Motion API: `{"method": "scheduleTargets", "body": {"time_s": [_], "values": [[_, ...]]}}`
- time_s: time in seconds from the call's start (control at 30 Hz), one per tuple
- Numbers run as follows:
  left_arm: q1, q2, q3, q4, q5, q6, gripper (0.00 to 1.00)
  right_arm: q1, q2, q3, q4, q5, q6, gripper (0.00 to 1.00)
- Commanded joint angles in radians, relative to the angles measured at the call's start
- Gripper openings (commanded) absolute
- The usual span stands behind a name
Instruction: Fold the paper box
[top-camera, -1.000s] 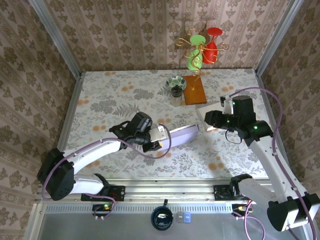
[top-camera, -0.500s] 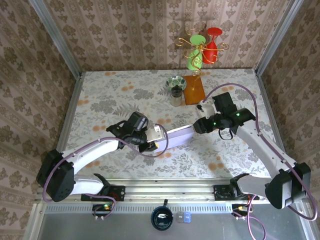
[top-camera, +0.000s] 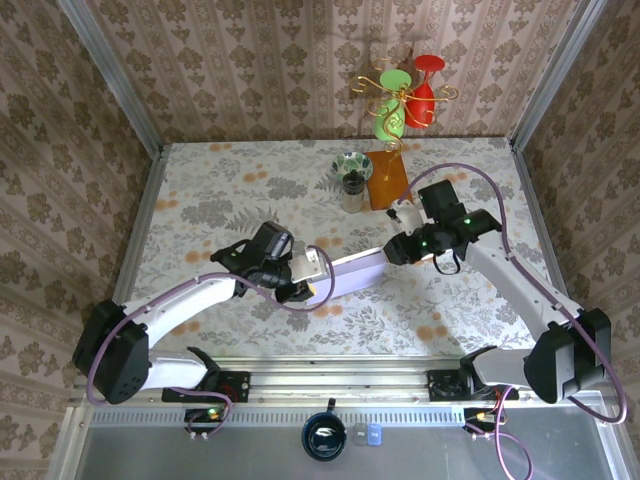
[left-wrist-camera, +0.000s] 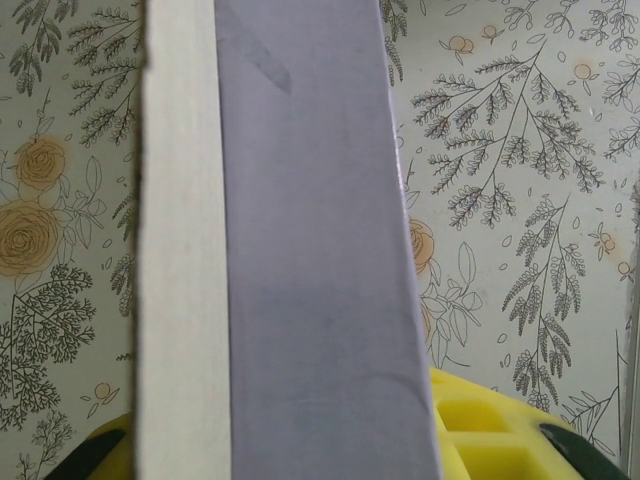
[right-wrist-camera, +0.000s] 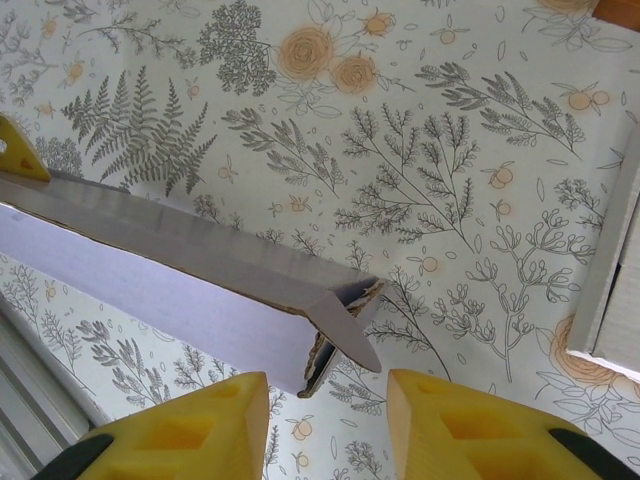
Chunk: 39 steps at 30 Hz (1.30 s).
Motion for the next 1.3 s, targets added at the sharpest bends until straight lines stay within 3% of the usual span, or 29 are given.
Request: {"method": "scheduleTargets", "body": {"time_s": [0.0,0.5,0.93,1.27], "values": [[0.008,-0.019,-0.009,-0.017,0.036,0.027,0.28,0.006,0.034,0.048,0.003,-0.035,-0.029,0.37],[0.020,-0.010,-0.003,-0.018,0.050,0.029,0.28,0.013,0.073,0.066,0.011,-0.036,-0.027,0.24],[0.021,-0.002,0.004,-0.016,0.053,0.027,0.28,0.033,0.082,0.058,0.020,0.002,-0.034,0.23],[0.023,0.001,0.005,-0.007,0.056,0.015,0.28,0.038,0.066,0.045,0.026,0.068,-0.024,0.10]]}}
